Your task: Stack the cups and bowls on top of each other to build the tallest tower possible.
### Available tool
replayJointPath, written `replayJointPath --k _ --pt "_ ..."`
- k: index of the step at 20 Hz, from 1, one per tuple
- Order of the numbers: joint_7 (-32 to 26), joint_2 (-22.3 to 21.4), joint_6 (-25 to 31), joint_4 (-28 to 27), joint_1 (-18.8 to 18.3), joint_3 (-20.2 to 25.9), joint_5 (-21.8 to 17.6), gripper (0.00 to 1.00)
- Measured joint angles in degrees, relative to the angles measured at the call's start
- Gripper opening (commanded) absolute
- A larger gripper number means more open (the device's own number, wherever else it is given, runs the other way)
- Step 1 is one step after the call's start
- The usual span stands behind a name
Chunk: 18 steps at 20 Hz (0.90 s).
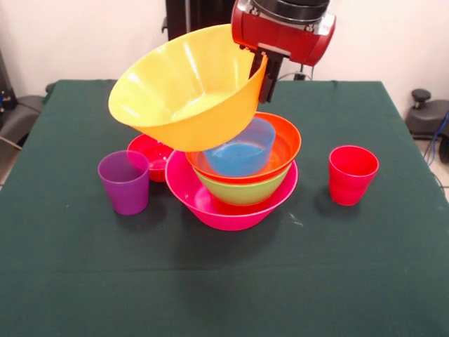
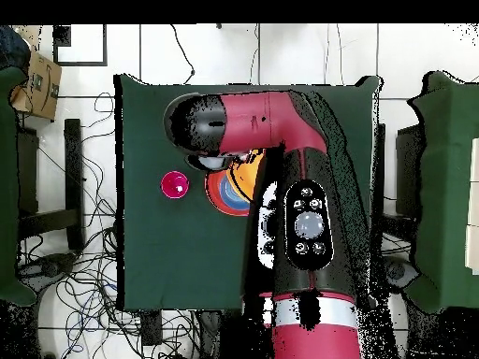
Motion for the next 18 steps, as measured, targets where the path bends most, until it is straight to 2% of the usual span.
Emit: replayJointPath --k 18 --pt "0.0 0.7 0.0 0.0 2.6 -1.9 1.4 0.00"
